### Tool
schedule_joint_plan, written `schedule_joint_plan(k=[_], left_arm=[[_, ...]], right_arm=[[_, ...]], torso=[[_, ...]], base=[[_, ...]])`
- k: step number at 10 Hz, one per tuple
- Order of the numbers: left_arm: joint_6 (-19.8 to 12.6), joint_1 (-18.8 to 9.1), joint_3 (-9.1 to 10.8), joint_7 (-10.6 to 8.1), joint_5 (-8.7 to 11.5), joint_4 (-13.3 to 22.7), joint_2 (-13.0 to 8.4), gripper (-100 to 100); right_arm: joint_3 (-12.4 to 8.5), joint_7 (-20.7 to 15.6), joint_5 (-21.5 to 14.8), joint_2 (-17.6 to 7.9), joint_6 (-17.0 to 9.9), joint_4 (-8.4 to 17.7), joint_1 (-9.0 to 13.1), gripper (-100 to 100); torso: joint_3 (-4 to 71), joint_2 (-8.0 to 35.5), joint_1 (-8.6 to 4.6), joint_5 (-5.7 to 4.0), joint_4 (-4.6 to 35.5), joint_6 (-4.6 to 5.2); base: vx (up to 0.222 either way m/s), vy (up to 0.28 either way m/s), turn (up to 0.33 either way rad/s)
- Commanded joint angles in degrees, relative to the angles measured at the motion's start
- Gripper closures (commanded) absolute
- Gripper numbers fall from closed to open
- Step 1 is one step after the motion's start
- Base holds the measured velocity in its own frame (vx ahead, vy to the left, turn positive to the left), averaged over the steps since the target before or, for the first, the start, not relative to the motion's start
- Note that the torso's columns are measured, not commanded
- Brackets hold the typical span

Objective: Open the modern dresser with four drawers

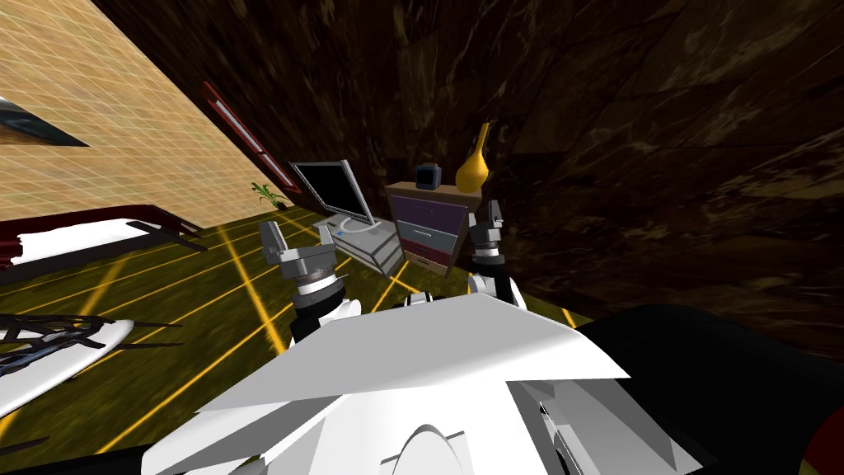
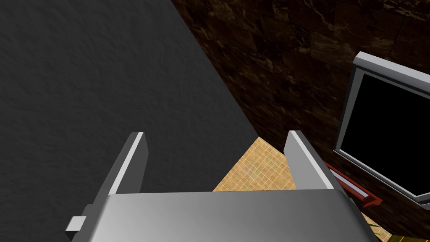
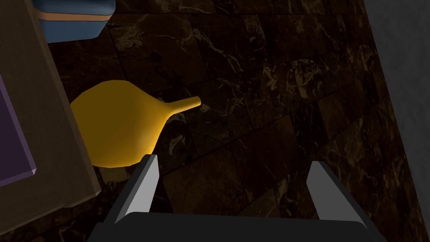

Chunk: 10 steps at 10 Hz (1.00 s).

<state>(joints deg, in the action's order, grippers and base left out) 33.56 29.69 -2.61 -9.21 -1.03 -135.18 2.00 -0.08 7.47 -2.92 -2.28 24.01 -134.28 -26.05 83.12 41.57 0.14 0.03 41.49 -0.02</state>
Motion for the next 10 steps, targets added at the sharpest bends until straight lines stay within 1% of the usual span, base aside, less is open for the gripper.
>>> schedule_joint_plan(k=[1,2,3,4,5,6,7,8,9,10], left_arm=[[0.00,0.00,0.00,0.00,0.00,0.01,0.00,0],[0.00,0.00,-0.01,0.00,0.00,0.01,0.01,0],[0.00,0.00,-0.01,0.00,0.00,0.01,0.01,0],[0.00,0.00,-0.01,0.00,0.00,0.01,0.01,0],[0.00,0.01,0.00,0.00,0.00,0.01,0.00,0],[0.00,0.00,0.00,0.00,0.00,0.01,0.00,0],[0.00,0.00,0.00,0.00,0.00,0.01,0.00,0],[0.00,0.00,0.00,0.00,0.00,0.01,0.00,0],[0.00,0.01,0.00,0.00,0.00,0.01,0.00,0],[0.00,0.00,0.00,0.00,0.00,0.01,0.00,0]], right_arm=[[0.55,-0.76,-3.15,-3.00,-2.90,4.29,0.93,-100],[0.83,-1.11,-4.70,-3.87,-4.36,5.75,1.31,-100],[1.15,-1.52,-6.46,-4.69,-6.01,7.80,1.75,-100],[1.15,-1.52,-6.46,-4.69,-6.01,8.29,1.75,-100],[1.50,-1.97,-8.42,-5.45,-7.84,10.61,2.24,-100],[1.50,-1.97,-8.42,-5.45,-7.84,10.61,2.24,-100],[1.87,-2.46,-10.55,-6.17,-9.82,12.54,2.76,-100],[1.87,-2.46,-10.55,-6.17,-9.82,13.10,2.76,-100],[2.27,-2.99,-12.83,-6.86,-11.93,15.43,3.32,-100],[2.27,-2.99,-12.83,-6.86,-11.93,15.75,3.32,-100]], torso=[[1.11,0.55,0.06,0.03,0.57,0.01],[1.39,0.65,0.03,0.02,0.72,0.01],[1.45,0.69,-0.03,0.00,0.76,0.02],[1.46,0.69,-0.07,-0.01,0.78,0.01],[1.45,0.71,-0.24,-0.05,0.79,0.04],[1.42,0.76,-0.26,-0.07,0.80,0.02],[1.44,0.73,-0.27,-0.07,0.80,0.02],[1.46,0.69,-0.13,-0.04,0.78,0.00],[1.46,0.69,-0.11,-0.02,0.78,0.03],[1.46,0.70,-0.04,-0.01,0.78,0.01]], base=[[-0.013,0.095,0.072],[-0.011,0.111,0.087],[-0.011,0.125,0.091],[-0.005,0.089,0.029],[-0.017,0.076,0.072],[-0.011,0.056,0.037],[-0.006,0.071,0.090],[-0.005,0.071,0.043],[-0.001,0.092,0.086],[0.001,0.078,0.047]])
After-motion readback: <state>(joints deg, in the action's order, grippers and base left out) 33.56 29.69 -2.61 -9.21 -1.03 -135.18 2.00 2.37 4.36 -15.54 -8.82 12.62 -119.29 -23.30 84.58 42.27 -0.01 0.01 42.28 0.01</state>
